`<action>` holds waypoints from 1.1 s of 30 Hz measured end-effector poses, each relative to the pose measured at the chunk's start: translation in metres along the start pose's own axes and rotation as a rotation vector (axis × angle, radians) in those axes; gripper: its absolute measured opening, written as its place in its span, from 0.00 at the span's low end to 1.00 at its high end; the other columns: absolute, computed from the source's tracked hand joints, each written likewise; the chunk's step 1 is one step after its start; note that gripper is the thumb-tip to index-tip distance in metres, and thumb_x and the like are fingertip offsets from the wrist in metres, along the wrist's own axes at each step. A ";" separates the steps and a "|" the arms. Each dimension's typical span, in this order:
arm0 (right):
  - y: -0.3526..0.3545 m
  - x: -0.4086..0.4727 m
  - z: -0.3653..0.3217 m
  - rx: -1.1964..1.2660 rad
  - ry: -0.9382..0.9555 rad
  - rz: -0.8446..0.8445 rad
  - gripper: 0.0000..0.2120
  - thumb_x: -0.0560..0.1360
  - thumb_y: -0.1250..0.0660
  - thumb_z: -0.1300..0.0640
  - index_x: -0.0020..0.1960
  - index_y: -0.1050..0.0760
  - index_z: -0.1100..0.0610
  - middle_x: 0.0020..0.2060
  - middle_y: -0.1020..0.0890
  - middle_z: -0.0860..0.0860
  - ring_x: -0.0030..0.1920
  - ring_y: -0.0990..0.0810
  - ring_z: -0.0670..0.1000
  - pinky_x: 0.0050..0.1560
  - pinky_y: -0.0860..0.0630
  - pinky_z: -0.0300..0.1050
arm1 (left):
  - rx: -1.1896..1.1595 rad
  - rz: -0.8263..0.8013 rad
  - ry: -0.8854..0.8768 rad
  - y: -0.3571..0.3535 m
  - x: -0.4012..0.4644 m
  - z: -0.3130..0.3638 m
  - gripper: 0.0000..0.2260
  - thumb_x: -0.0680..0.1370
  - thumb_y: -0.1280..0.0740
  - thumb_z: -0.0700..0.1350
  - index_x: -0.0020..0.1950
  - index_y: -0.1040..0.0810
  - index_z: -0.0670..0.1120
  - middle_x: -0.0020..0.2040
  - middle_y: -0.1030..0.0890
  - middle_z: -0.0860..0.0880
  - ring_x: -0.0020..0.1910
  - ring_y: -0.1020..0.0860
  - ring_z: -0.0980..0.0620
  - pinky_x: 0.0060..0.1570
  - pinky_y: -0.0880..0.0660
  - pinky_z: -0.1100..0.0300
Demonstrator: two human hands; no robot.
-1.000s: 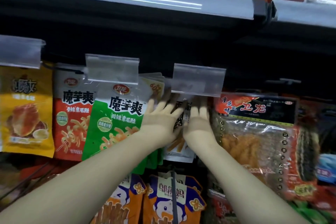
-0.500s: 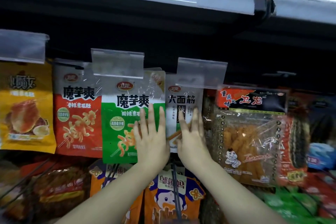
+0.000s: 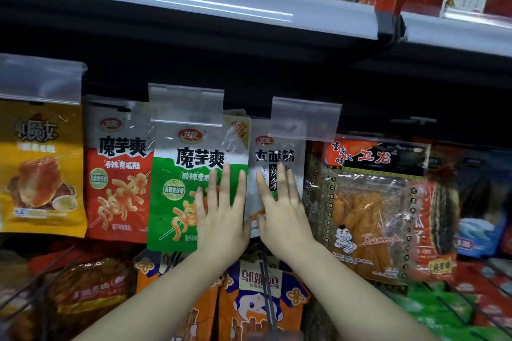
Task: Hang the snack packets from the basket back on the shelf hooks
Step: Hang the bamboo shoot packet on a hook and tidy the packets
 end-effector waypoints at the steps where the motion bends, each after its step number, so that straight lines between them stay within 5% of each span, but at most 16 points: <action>1: 0.002 0.001 -0.001 -0.010 0.006 0.000 0.41 0.78 0.39 0.54 0.77 0.66 0.46 0.74 0.72 0.54 0.72 0.74 0.55 0.75 0.53 0.57 | 0.004 0.016 -0.014 0.002 0.000 0.000 0.48 0.66 0.27 0.56 0.78 0.51 0.48 0.79 0.58 0.43 0.77 0.64 0.43 0.71 0.59 0.43; 6: 0.004 0.004 -0.001 -0.046 0.010 -0.001 0.39 0.79 0.40 0.53 0.77 0.65 0.45 0.76 0.68 0.55 0.76 0.68 0.58 0.75 0.58 0.56 | 0.026 0.040 -0.045 0.012 0.004 -0.002 0.41 0.69 0.33 0.60 0.77 0.46 0.49 0.78 0.49 0.43 0.77 0.63 0.43 0.70 0.55 0.41; 14: -0.006 0.004 0.005 -0.046 0.011 -0.058 0.42 0.78 0.38 0.53 0.76 0.67 0.45 0.68 0.76 0.52 0.68 0.76 0.53 0.74 0.60 0.57 | 0.076 0.067 -0.015 0.017 0.004 -0.018 0.42 0.69 0.35 0.62 0.78 0.48 0.50 0.79 0.51 0.42 0.77 0.56 0.40 0.71 0.59 0.43; 21: -0.007 0.006 0.003 -0.014 0.002 -0.059 0.40 0.79 0.40 0.54 0.76 0.68 0.44 0.67 0.77 0.53 0.67 0.78 0.56 0.70 0.66 0.55 | 0.070 0.039 -0.032 0.012 0.007 -0.028 0.46 0.66 0.29 0.61 0.77 0.49 0.53 0.79 0.58 0.45 0.77 0.64 0.43 0.70 0.53 0.42; 28: -0.007 -0.001 0.001 -0.003 0.013 -0.046 0.39 0.80 0.40 0.53 0.77 0.66 0.45 0.70 0.74 0.53 0.68 0.77 0.55 0.74 0.61 0.56 | 0.072 0.061 -0.126 0.023 0.001 -0.036 0.45 0.65 0.25 0.58 0.77 0.44 0.51 0.79 0.52 0.44 0.77 0.52 0.42 0.71 0.50 0.45; 33: -0.007 -0.005 -0.001 0.028 -0.006 -0.061 0.37 0.80 0.41 0.53 0.77 0.64 0.46 0.76 0.68 0.54 0.75 0.70 0.57 0.75 0.57 0.57 | 0.049 -0.002 -0.116 0.024 -0.017 -0.056 0.41 0.66 0.24 0.55 0.75 0.37 0.51 0.76 0.39 0.42 0.74 0.42 0.40 0.65 0.35 0.43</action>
Point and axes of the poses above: each hand's wrist, its own x-axis towards the middle knuckle, its own y-axis out of the back of the hand, z = x × y, the point moved 7 cm from there along x, towards the middle knuckle
